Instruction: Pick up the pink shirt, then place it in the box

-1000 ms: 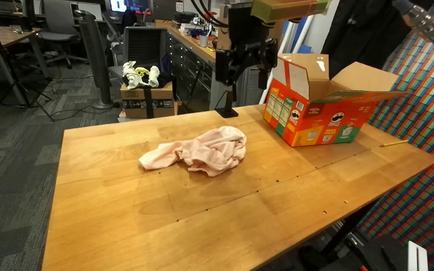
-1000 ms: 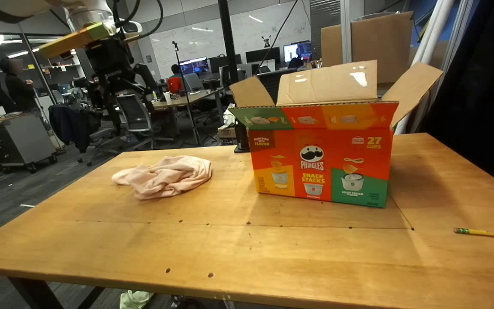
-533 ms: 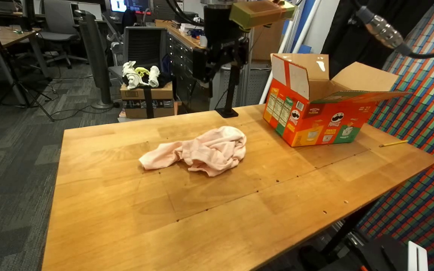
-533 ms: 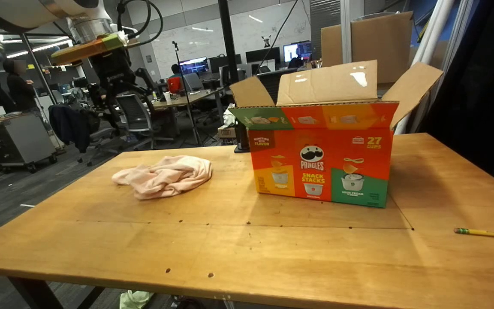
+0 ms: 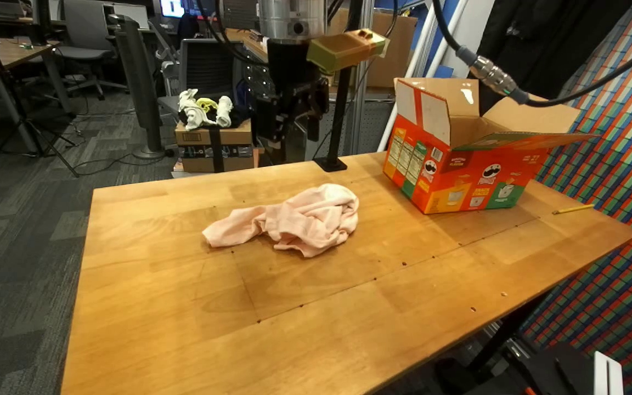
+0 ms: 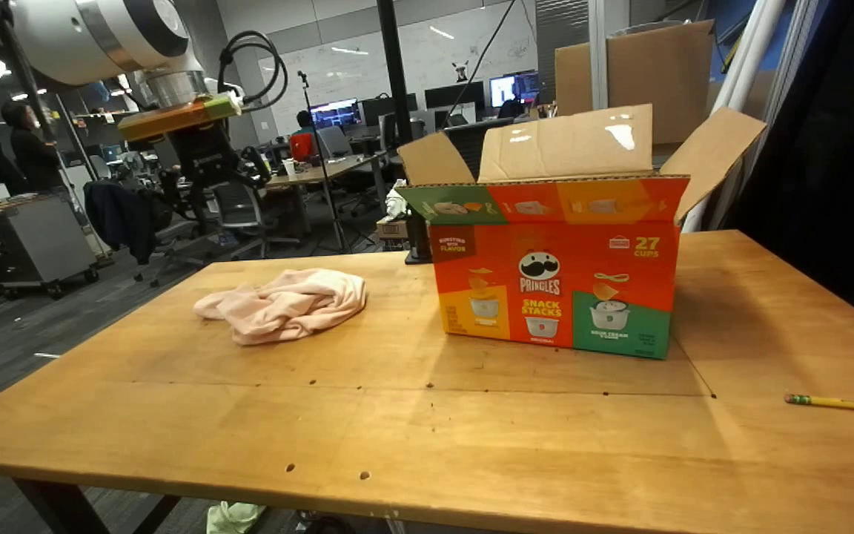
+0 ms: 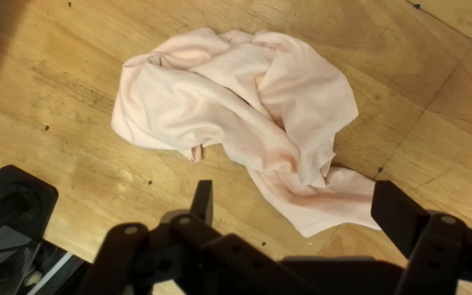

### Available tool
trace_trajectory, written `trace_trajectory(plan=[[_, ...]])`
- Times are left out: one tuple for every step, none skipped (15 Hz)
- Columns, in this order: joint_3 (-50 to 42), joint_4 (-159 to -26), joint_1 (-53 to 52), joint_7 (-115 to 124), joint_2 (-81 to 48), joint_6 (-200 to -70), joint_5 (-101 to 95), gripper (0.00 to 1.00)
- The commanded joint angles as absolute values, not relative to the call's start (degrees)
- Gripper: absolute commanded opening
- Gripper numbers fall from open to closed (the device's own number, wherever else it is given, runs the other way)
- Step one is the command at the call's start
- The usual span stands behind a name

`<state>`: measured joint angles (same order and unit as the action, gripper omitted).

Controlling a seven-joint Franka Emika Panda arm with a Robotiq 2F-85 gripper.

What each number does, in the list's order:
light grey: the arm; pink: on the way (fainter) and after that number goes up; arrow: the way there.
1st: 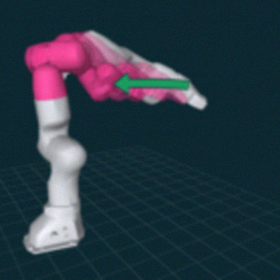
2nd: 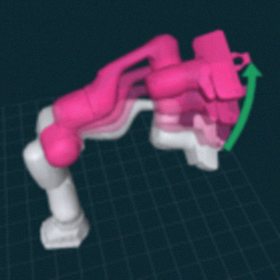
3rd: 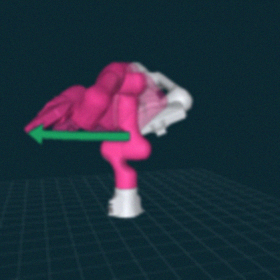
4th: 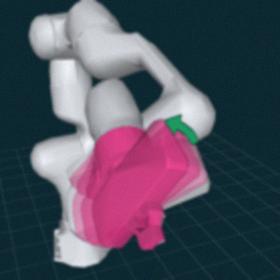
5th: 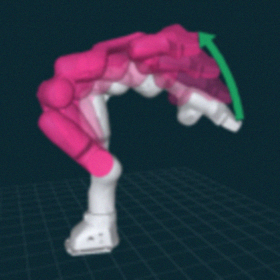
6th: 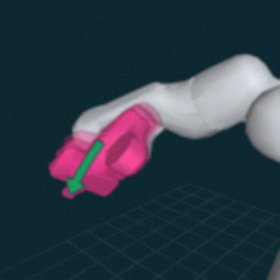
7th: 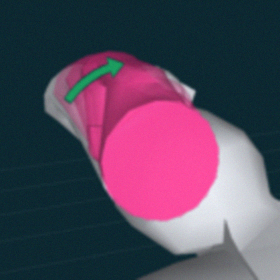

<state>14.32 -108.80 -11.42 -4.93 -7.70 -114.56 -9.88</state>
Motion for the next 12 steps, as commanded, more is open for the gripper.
trace_trajectory(plan=[[13.47, -106.33, -11.99, -7.61, -11.22, -114.17, -9.88, 1.0], [13.36, -106.3, -11.92, -8.03, -11.88, -114.12, -9.75, 1.0], [13.22, -106.26, -11.91, -8.08, -12.59, -114.11, -9.78, 1.0], [13.05, -106.34, -11.85, -8.25, -13.12, -114.2, -9.8, 1.0], [12.9, -106.39, -11.81, -8.35, -13.62, -114.24, -9.76, 1.0], [12.78, -106.45, -11.82, -8.42, -14.1, -114.27, -9.71, 1.0], [12.63, -106.67, -11.71, -8.81, -14.38, -114.36, -9.61, 1.0], [12.53, -106.74, -11.72, -8.9, -14.88, -114.42, -9.59, 1.0], [12.44, -106.85, -11.64, -9.35, -15.23, -114.42, -9.45, 1.0], [12.36, -106.87, -11.65, -9.47, -15.73, -114.5, -9.42, 1.0], [12.31, -106.91, -11.68, -9.57, -16.16, -114.6, -9.45, 1.0], [12.29, -107.02, -11.69, -9.76, -16.62, -114.74, -9.41, 1.0]])
